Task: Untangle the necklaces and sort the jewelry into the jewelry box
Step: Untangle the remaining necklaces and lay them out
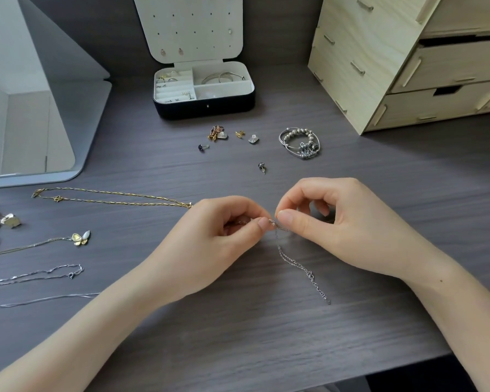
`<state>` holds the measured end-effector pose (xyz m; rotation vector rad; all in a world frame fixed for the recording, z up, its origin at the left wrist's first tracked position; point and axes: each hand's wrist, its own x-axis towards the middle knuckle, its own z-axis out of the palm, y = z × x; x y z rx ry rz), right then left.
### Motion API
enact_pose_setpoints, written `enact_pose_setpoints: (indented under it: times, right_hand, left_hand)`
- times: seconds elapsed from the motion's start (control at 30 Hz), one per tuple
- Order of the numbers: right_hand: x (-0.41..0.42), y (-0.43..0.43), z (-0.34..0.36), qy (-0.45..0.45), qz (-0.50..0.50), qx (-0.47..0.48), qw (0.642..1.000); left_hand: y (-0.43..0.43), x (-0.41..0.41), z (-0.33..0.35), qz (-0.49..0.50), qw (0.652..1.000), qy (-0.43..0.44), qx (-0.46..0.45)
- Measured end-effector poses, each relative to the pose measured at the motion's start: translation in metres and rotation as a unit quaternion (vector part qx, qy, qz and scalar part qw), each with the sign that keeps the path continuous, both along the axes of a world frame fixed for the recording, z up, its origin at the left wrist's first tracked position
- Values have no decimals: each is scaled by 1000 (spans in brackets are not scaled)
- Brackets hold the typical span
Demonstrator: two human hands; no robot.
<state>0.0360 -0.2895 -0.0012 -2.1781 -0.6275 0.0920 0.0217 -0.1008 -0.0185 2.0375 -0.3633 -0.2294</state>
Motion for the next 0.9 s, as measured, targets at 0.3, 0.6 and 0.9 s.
enact_pose_setpoints:
  times: [0.3,0.6,0.9]
  right_hand:
    - [1,7,-10,-54,-11,-49,997]
    - [1,9,-16,-127,37,-86,987]
    - [-1,7,-9,33,16,7,999]
  left_hand:
    - [-3,-5,-1,-6,998,-36,60]
    - [-3,-4,-5,5,994,-63,85]
    - [0,-3,-5,3,998,-47,42]
